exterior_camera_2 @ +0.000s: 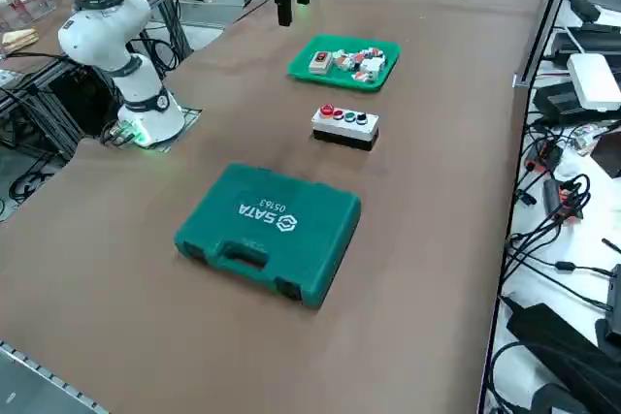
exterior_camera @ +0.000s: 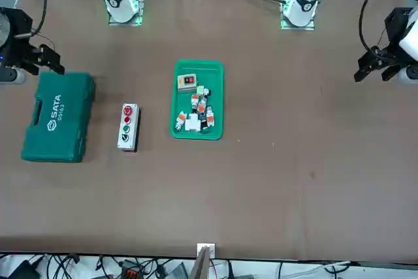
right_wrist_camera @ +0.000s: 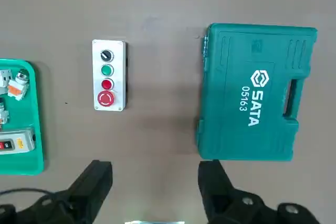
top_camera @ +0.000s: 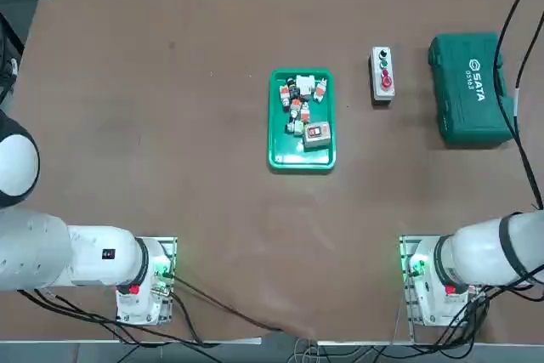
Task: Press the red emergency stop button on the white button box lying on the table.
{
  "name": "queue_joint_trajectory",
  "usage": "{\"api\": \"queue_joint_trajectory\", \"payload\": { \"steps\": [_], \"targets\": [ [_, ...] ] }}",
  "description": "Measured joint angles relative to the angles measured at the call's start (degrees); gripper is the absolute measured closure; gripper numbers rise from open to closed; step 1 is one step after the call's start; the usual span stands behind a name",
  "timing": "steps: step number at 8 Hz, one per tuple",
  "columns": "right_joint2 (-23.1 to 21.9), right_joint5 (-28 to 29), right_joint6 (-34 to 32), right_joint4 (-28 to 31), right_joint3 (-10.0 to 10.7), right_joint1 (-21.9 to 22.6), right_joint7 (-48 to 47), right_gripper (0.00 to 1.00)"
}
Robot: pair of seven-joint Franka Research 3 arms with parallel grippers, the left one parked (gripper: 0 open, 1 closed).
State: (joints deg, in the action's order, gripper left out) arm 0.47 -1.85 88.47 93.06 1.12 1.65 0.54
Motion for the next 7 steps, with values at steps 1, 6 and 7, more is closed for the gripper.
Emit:
{"api": "queue_joint_trajectory", "payload": {
  "steps": [1,6,7],
  "targets": [
    [0.0,0.0,0.0,0.0,0.0,0.0,0.0,0.0],
    [0.99,0.03,0.01,-0.01,-0.09,0.03,-0.19,0.02],
    [1.89,0.03,0.03,-0.17,-0.09,0.03,-0.19,0.03]
  ]
}}
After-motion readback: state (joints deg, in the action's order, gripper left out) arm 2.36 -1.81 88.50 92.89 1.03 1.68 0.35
